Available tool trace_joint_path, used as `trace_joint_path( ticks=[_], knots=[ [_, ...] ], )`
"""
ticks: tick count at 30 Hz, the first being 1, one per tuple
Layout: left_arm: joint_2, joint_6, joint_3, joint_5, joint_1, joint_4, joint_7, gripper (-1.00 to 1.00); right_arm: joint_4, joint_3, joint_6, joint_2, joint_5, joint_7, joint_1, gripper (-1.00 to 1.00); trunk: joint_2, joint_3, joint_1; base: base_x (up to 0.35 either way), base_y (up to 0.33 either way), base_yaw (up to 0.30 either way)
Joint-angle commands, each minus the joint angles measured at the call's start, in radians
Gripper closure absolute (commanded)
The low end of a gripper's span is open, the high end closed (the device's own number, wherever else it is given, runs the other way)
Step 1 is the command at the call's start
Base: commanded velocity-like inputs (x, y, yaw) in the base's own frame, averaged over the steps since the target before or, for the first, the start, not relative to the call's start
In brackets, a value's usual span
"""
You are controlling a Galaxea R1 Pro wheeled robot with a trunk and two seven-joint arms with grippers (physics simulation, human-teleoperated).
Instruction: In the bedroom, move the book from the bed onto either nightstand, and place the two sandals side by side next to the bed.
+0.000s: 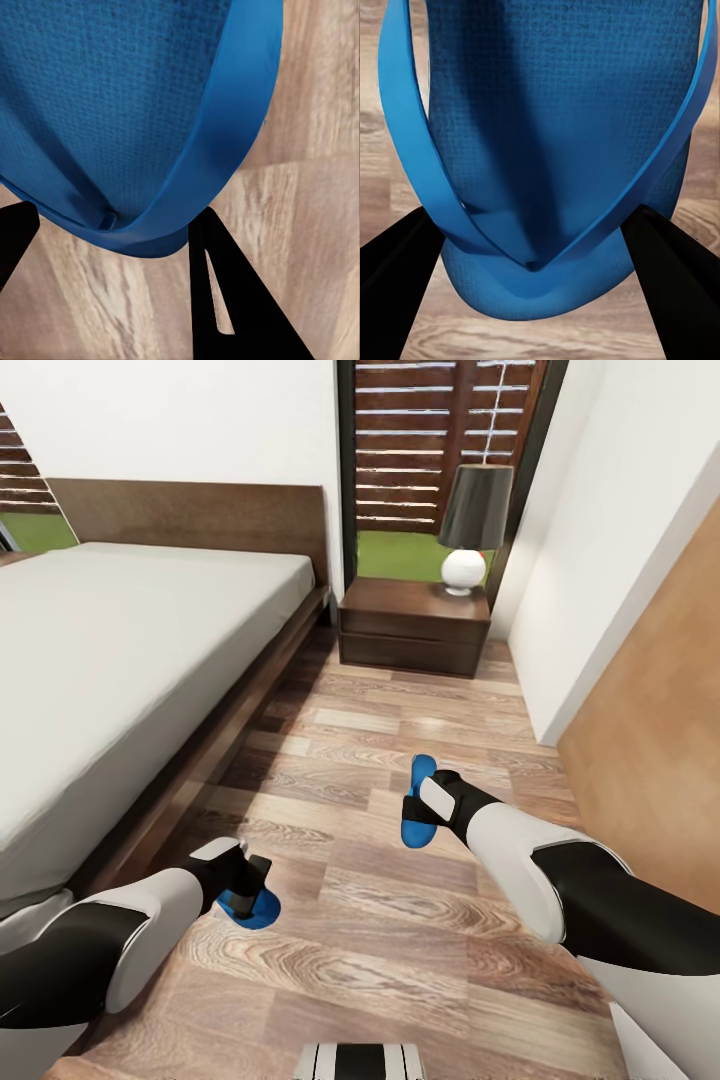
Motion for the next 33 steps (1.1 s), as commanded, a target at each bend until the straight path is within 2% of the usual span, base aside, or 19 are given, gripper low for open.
trace_joint_path(
  ticks=[1,5,12,14,20,22,26,29,33],
  knots=[
    [0.0,0.005,-0.009,0.005,-0.001,0.0,0.002,1.0,-0.002,0.009,0.005,0.0,-0.01,-0.005,0.0,1.0,-0.001,-0.005,0.0,0.0,0.0,0.0],
    [0.0,0.004,-0.007,0.008,-0.001,-0.001,0.003,1.0,-0.005,0.008,0.005,0.0,-0.011,-0.004,0.0,1.0,-0.002,-0.02,0.002,0.0,0.0,0.0],
    [0.002,-0.001,0.005,0.011,-0.001,-0.005,-0.002,1.0,-0.02,0.001,0.005,0.0,-0.013,-0.002,0.0,1.0,-0.002,-0.02,0.002,0.0,0.0,0.0],
    [0.003,-0.002,0.053,0.012,-0.001,-0.005,-0.005,1.0,-0.055,-0.001,0.005,0.0,-0.013,-0.001,0.0,1.0,-0.002,-0.02,0.002,0.0,0.0,0.0],
    [0.006,-0.002,0.094,0.011,-0.001,-0.006,-0.007,1.0,-0.108,-0.001,0.006,0.0,-0.015,0.001,0.0,1.0,-0.002,-0.02,0.002,0.0,0.0,0.0],
    [0.008,-0.002,0.102,0.011,-0.001,-0.006,-0.007,1.0,-0.153,-0.002,0.008,0.0,-0.015,0.021,0.0,1.0,-0.002,-0.02,0.002,0.0,0.0,0.0],
    [0.008,-0.003,0.104,0.011,-0.001,-0.006,-0.007,1.0,-0.198,-0.004,0.011,0.0,-0.016,0.111,0.0,1.0,-0.002,-0.02,0.002,0.0,0.0,0.0],
    [0.007,-0.003,0.105,0.011,-0.001,-0.006,-0.007,1.0,-0.216,-0.005,0.014,0.0,-0.017,0.214,0.0,1.0,-0.002,-0.02,0.002,0.0,0.0,0.0],
    [0.007,-0.003,0.106,0.011,-0.001,-0.005,-0.007,1.0,-0.221,-0.005,0.014,0.0,-0.017,0.242,0.0,1.0,-0.002,-0.028,0.003,0.0,0.0,0.0]
  ],
)
